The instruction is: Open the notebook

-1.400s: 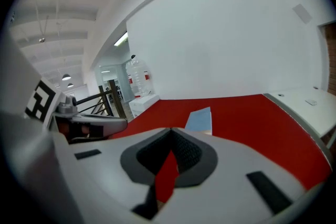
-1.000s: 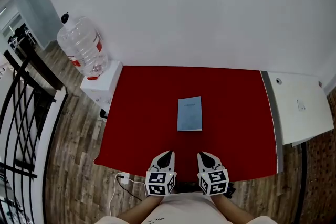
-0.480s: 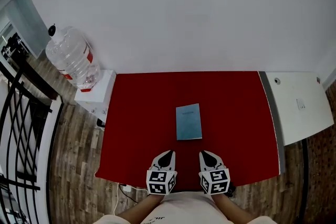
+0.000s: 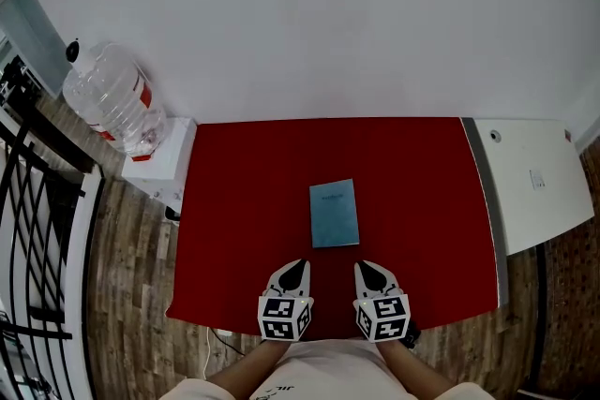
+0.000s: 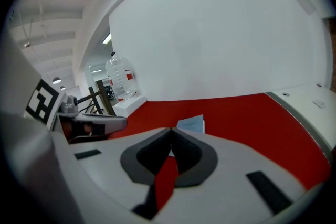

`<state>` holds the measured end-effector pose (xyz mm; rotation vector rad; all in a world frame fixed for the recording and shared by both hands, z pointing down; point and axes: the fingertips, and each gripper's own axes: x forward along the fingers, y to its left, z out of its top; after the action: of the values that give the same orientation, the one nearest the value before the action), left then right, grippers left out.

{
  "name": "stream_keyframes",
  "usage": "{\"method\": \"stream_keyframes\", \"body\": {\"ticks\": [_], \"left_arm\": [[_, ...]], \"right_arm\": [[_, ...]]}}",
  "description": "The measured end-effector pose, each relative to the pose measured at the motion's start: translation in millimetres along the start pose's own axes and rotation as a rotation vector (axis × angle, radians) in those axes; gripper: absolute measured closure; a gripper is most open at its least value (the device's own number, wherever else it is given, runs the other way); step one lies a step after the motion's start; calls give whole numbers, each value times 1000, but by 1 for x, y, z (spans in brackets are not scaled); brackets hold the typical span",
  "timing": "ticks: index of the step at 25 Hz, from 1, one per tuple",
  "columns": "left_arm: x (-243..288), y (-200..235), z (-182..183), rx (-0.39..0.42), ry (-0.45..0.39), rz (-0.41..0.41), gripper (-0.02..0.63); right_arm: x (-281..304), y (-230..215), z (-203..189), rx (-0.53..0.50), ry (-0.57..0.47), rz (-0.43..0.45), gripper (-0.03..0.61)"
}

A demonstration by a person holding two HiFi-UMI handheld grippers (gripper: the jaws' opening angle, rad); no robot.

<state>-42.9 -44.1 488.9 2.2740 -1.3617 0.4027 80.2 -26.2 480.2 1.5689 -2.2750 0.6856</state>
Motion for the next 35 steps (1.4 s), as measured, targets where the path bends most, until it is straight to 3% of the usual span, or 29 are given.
{"method": "stream_keyframes", "body": {"ticks": [15,21,30,35], "left_arm": [[57,30,-17,53,41,-15,607],[88,32,-28,-11,55,-57,607],[123,42,-57,-34,99,-60,607],[132,39,-71,-33,135,-77,607]], "right_arm": [[65,-39,-12,-2,29,-68,572],[97,-61,-23,-2,45,-96,572],[148,-86,-50,38,110,-114,569],[172,-97,-71,62,189,-101,492]]}}
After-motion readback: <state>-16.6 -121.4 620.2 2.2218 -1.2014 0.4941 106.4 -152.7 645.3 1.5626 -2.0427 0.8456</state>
